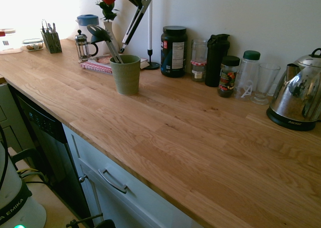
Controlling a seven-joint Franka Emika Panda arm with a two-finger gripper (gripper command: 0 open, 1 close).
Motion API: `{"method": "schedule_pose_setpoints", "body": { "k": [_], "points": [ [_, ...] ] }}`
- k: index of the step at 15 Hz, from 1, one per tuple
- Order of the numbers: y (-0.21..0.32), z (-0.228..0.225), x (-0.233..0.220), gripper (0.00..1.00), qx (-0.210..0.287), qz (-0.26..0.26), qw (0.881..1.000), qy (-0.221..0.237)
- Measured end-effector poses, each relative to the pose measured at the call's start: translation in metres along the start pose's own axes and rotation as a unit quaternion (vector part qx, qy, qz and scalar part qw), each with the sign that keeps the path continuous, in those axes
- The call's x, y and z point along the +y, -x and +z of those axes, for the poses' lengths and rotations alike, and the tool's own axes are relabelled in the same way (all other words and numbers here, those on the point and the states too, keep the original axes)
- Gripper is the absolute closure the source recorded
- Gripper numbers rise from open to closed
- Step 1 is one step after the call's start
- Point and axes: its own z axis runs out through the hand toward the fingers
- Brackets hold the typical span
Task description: Put the tongs back in the holder
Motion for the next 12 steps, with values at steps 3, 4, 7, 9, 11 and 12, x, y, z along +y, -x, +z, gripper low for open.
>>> {"method": "schedule_pose_setpoints", "body": {
  "k": [3,4,7,9,11,12],
  "points": [
    [0.013,0.013,0.003,1.00,0.035,-0.007,0.999,-0.024],
    [0.016,0.016,0.005,1.00,0.042,-0.008,0.999,-0.028],
    [0.026,0.022,0.012,1.00,0.054,-0.003,0.998,-0.044],
    [0.030,0.028,0.020,1.00,0.054,0.000,0.998,-0.044],
    [0.035,0.033,0.029,1.00,0.052,0.002,0.998,-0.040],
    [0.037,0.036,0.032,1.00,0.052,0.004,0.998,-0.038]
  ]
}}
